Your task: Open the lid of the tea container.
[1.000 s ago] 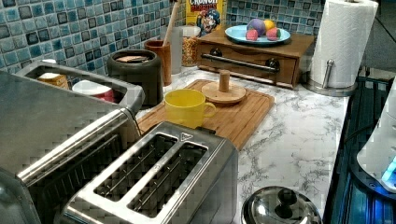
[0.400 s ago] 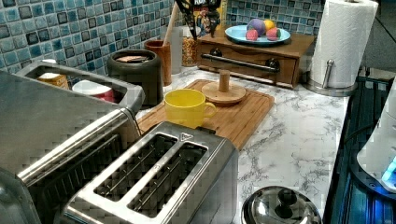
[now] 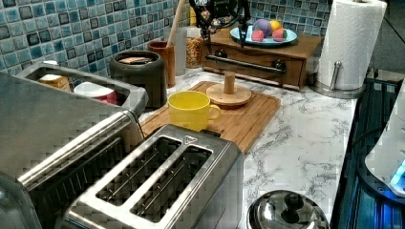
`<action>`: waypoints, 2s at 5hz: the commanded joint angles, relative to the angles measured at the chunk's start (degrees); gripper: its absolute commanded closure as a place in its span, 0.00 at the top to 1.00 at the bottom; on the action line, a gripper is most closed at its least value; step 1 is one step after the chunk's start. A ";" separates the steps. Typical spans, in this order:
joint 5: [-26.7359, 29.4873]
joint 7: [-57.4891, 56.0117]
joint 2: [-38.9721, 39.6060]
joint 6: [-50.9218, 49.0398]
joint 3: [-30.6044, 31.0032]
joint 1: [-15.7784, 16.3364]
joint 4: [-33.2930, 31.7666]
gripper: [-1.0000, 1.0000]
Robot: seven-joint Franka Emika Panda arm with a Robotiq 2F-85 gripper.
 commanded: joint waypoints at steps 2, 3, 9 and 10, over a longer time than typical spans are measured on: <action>6.63 -3.66 1.17 10.66 -0.07 -1.74 -6.41 1.00; 7.16 -5.05 2.84 13.66 0.24 -2.17 -6.93 1.00; 6.60 -4.34 7.70 16.81 1.21 -3.11 -5.78 1.00; 6.71 -4.56 8.37 16.86 1.51 -3.02 -6.05 1.00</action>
